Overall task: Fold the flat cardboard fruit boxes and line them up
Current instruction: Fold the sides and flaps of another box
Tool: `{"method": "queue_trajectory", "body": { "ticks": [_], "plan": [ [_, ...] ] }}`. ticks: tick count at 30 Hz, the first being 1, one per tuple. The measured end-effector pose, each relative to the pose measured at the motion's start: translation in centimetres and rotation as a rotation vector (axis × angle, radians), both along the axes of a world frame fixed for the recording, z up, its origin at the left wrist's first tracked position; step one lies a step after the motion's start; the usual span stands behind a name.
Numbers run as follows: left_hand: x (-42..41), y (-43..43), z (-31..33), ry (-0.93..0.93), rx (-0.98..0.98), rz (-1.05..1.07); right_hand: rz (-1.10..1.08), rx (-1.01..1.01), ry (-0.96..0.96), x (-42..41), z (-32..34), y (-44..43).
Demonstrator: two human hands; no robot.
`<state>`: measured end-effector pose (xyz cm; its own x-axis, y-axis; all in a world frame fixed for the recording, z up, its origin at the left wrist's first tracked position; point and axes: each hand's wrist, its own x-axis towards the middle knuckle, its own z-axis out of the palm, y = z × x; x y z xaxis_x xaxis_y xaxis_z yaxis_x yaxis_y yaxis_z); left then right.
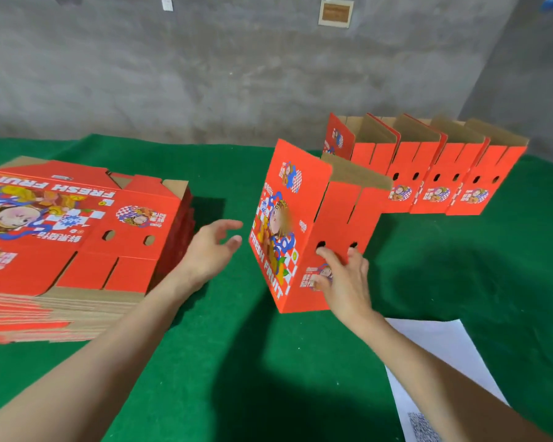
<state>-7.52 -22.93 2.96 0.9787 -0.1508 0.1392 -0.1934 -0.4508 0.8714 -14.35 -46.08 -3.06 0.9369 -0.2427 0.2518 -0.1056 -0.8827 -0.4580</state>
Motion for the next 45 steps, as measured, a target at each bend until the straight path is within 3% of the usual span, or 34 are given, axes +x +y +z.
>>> {"method": "queue_trajectory", "body": {
  "ticks": [5,10,21,28,30,32,35,39,45],
  "plan": [
    [-0.5,-2.6,0.2,-0.082,-0.108,-0.197,0.209,-0.173,0.174,-0.9,-2.7,1.5],
    [0.6,-4.1,0.6,-0.301,0.034,-0.313,0.246,-0.315,0.282,-1.1,-5.6,2.2],
    [8.1,-6.9,1.2,-0.275,0.133,-0.26,0.174,-0.362,0.354,7.4,-5.8,2.3],
    [15.1,-8.2,1.2,-0.132,0.244,-0.379,0.114,-0.372,0.44,16.3,-4.2,-1.1],
    [16.8,-7.8,0.5,-0.163,0.346,-0.396,0.092,-0.359,0.454,19.1,-4.0,-2.3],
    [18.9,-6.8,-0.5,-0.187,0.63,-0.278,0.07,-0.352,0.47,21.6,-3.9,-3.5],
    [22.0,-3.5,-1.9,-0.012,0.978,-0.007,0.049,-0.363,0.484,25.0,-3.8,-5.1],
    [23.7,1.3,-4.5,0.256,1.092,0.232,-0.002,-0.384,0.498,29.0,-3.7,-7.0],
    [24.8,2.3,-6.3,0.162,1.385,0.243,-0.085,-0.417,0.505,33.7,-3.3,-9.7]
  ]
}}
